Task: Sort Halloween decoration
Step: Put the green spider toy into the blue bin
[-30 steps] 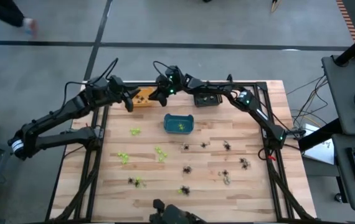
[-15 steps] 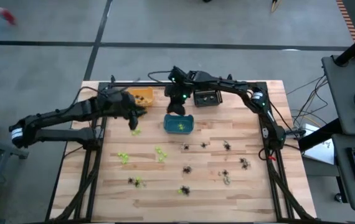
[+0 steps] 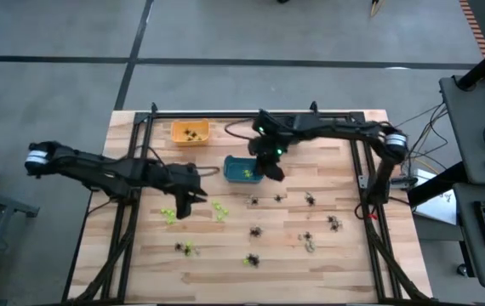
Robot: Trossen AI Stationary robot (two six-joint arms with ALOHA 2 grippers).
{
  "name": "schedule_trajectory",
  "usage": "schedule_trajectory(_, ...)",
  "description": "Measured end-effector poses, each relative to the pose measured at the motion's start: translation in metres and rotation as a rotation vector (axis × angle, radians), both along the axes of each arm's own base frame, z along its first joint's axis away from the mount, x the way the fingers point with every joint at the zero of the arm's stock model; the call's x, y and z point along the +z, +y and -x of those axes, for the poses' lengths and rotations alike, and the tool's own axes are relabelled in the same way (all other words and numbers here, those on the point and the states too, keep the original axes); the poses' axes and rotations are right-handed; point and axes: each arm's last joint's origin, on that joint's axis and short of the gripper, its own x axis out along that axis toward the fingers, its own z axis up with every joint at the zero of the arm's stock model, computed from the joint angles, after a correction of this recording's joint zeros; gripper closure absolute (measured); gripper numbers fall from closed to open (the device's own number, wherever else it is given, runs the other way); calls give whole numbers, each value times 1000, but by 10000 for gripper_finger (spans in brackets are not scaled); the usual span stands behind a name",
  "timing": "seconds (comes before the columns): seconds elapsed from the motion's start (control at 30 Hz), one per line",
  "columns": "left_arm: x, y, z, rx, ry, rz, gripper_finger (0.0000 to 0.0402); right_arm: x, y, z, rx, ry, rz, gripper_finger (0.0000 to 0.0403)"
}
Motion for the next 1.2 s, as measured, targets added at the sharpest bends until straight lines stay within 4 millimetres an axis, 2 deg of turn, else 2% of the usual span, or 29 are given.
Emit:
schedule_trajectory(0.1, -10, -5, -5, -9, 55, 3, 324, 1, 19, 14, -26, -26, 15, 328)
schedule_trajectory(0.27, -27, -6, -13, -10, 138, -7, 324, 6, 50, 42, -99, -8, 159, 328)
schedule_trajectory(0.47, -47, -6, -23, -29, 227, -45, 324, 7, 75, 66, -93, -69, 169, 330)
schedule_trajectory(0.6, -58, -7, -31, -47, 285, -64, 324, 3, 79, 81, -90, -69, 161, 329)
schedule_trajectory(0.7, -58, -8, -39, -49, 302, -65, 324, -1, 80, 88, -118, -54, 135, 332)
schedule_trajectory(1.0, -58, -7, -45, -125, 301, -189, 322, -18, 80, 87, -151, -132, 106, 335)
schedule_trajectory(1.2, -58, -4, -46, -146, 293, -320, 293, -26, 80, 86, -158, -154, 101, 335)
